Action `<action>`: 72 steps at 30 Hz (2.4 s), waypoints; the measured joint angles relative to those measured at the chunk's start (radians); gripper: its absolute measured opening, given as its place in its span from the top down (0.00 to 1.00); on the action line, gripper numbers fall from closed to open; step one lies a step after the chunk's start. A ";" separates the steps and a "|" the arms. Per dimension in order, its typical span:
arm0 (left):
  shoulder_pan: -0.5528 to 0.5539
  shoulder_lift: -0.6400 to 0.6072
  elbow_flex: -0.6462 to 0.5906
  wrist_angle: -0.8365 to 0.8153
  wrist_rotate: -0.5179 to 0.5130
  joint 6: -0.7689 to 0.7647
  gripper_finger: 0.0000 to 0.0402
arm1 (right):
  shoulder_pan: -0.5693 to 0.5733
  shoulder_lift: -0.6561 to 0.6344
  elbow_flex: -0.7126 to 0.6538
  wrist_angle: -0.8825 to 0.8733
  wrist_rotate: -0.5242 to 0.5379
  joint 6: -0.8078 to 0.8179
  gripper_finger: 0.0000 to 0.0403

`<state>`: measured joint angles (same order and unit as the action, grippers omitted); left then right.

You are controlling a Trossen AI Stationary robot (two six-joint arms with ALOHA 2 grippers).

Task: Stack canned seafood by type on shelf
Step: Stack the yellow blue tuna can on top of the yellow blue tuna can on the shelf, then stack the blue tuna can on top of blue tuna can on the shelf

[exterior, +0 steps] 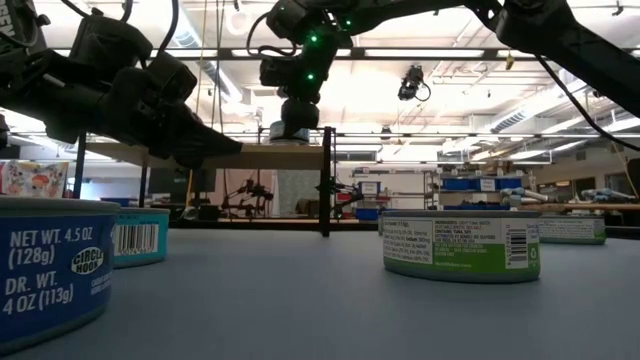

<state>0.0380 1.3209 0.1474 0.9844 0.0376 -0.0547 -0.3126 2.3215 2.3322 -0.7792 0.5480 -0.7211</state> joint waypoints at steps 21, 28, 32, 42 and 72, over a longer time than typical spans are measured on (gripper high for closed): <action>0.000 0.000 0.000 -0.011 0.000 -0.003 0.99 | 0.009 -0.002 0.024 -0.038 -0.049 0.053 0.35; 0.000 0.000 0.000 -0.009 0.000 -0.003 0.99 | 0.042 -0.056 0.024 -0.072 -0.085 0.072 0.52; 0.000 0.000 0.000 -0.008 -0.015 -0.002 0.99 | 0.042 -0.073 0.024 -0.126 -0.274 0.186 0.76; 0.000 0.000 0.000 -0.016 -0.036 0.001 0.99 | 0.080 -0.084 0.020 -0.026 -0.545 0.289 0.99; 0.000 0.000 0.000 -0.016 -0.035 0.028 0.99 | 0.292 -0.471 -0.942 0.916 -0.305 0.489 1.00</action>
<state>0.0383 1.3205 0.1474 0.9680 0.0025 -0.0269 -0.0209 1.8507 1.3905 0.1372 0.2425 -0.2320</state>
